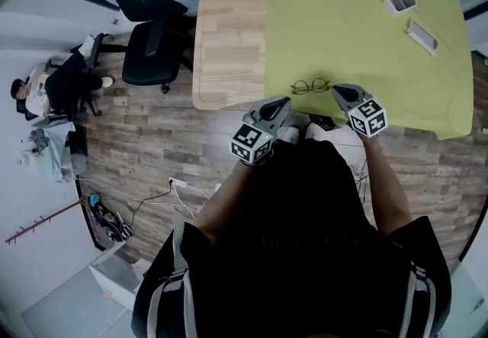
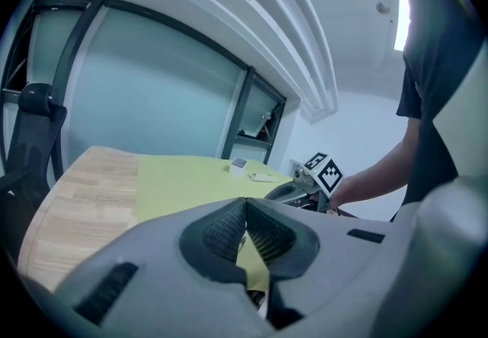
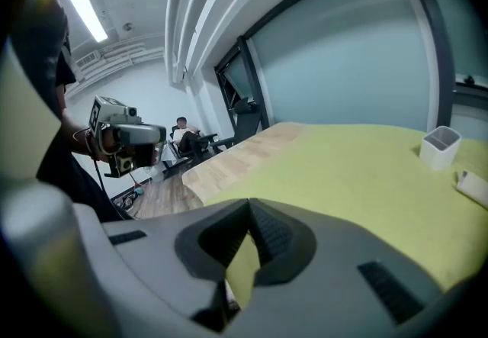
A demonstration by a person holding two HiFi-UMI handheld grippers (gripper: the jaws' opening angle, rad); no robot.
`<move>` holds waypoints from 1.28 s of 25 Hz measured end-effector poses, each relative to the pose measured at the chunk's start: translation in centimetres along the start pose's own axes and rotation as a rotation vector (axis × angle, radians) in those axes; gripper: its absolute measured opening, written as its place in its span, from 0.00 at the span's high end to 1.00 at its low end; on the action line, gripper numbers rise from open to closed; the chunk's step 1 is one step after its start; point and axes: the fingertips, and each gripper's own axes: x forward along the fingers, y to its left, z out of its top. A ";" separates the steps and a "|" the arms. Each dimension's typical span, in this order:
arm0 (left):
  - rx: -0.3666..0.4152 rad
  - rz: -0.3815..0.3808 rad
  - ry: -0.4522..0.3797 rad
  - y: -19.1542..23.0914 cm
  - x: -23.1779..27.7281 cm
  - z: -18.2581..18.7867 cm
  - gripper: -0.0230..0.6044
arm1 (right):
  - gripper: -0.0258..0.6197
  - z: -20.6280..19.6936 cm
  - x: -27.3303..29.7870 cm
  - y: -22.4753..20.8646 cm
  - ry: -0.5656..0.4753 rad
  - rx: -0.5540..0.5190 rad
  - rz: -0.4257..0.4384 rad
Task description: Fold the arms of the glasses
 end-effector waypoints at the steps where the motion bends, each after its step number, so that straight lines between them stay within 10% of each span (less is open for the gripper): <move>1: 0.002 -0.006 -0.002 -0.1 0.0 0.1 0.93 | 0.91 0.5 -0.3 0.3 -0.015 -0.004 -0.003; 32: 0.080 -0.116 -0.089 -4.0 -0.3 3.6 0.93 | 0.91 8.9 -10.1 9.1 -0.377 -0.008 -0.002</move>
